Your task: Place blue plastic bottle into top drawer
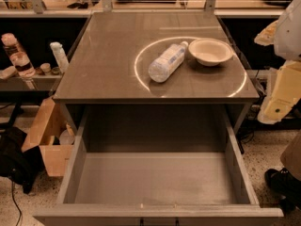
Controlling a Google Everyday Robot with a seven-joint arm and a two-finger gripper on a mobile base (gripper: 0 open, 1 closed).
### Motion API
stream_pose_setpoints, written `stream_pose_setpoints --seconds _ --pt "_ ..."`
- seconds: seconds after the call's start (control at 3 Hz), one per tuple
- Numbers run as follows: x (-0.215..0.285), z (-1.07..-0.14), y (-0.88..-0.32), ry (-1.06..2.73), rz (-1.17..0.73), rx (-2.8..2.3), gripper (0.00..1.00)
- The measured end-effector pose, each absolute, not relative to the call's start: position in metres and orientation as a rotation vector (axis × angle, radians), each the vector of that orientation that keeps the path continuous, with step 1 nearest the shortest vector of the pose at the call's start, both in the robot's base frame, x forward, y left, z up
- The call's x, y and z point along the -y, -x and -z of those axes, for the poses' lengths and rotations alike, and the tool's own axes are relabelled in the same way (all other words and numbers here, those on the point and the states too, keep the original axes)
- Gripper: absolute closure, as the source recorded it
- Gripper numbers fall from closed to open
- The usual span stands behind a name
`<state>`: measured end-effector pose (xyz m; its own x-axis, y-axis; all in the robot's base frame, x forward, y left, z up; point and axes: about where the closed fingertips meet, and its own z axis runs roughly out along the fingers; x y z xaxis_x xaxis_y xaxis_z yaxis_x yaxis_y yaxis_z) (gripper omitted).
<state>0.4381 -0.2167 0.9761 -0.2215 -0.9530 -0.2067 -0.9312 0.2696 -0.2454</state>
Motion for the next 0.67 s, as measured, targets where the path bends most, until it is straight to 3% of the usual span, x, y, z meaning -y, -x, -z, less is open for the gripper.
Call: stream_pose_setpoints --seconds 0.67 --pt "0.2094 -0.9847 -0.4422 1.759 0.102 -2.181 0.0"
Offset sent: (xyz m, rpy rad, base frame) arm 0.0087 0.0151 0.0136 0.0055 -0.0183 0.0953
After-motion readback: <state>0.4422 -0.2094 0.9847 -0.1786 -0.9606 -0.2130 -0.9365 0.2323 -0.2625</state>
